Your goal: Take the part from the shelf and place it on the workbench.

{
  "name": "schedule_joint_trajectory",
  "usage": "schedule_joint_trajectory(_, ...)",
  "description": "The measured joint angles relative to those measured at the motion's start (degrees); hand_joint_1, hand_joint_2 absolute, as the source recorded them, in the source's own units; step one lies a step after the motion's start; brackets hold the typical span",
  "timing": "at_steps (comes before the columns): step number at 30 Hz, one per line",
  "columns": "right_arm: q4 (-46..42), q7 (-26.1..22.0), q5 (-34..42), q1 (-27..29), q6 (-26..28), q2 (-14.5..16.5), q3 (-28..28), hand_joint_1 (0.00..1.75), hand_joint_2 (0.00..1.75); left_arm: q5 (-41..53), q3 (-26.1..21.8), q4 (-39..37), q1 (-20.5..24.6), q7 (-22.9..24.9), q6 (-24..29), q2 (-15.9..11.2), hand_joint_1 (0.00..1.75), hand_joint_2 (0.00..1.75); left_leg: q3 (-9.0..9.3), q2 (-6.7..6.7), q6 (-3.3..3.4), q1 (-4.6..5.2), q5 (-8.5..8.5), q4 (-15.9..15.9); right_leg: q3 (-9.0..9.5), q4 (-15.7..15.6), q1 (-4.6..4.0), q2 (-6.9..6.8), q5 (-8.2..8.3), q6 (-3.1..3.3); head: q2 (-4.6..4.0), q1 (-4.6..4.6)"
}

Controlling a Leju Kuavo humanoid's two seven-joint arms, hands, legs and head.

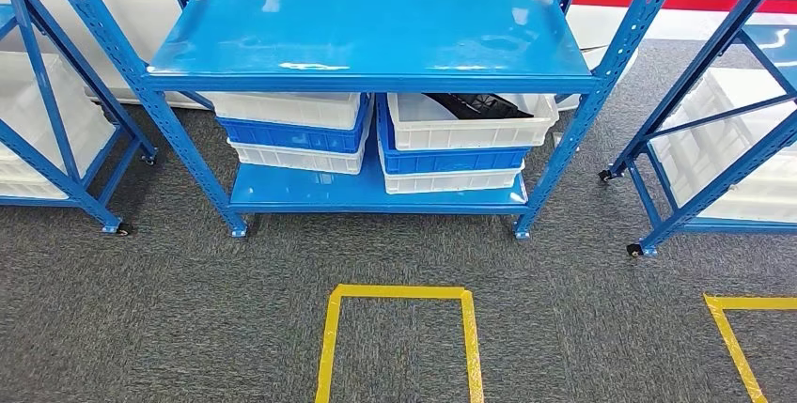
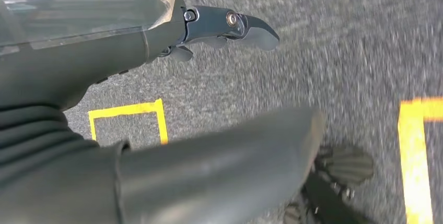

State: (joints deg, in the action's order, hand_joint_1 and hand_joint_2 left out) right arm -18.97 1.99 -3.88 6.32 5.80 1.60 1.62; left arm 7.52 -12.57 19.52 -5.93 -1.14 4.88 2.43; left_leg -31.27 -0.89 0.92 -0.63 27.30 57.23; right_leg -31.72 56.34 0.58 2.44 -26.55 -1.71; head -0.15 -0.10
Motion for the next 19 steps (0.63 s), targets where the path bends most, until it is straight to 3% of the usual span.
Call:
schedule_joint_trajectory(8, -1.74, -1.6, 3.5, 1.29, -5.24, -0.89, -0.42, 0.0, 0.0, -7.04, 8.38, 1.55, -1.6, 0.88, -4.42, -1.32, 0.0, 0.0, -0.03, 0.0, 0.0, 0.0, 0.0, 0.0, -0.03, 0.0, 0.0, 0.0, 0.0, 0.0, 0.0, -0.01)
schedule_joint_trajectory(19, -2.38, -1.66, 3.71, 1.55, -5.45, -1.22, -0.72, 0.0, 0.0, -7.52, 10.91, 2.1, -2.04, 0.98, -4.64, -1.76, 0.0, 0.0, -0.02, 0.0, 0.0, 0.0, 0.0, 0.0, -0.04, 0.0, 0.0, 0.0, 0.0, 0.0, 0.01, -0.01)
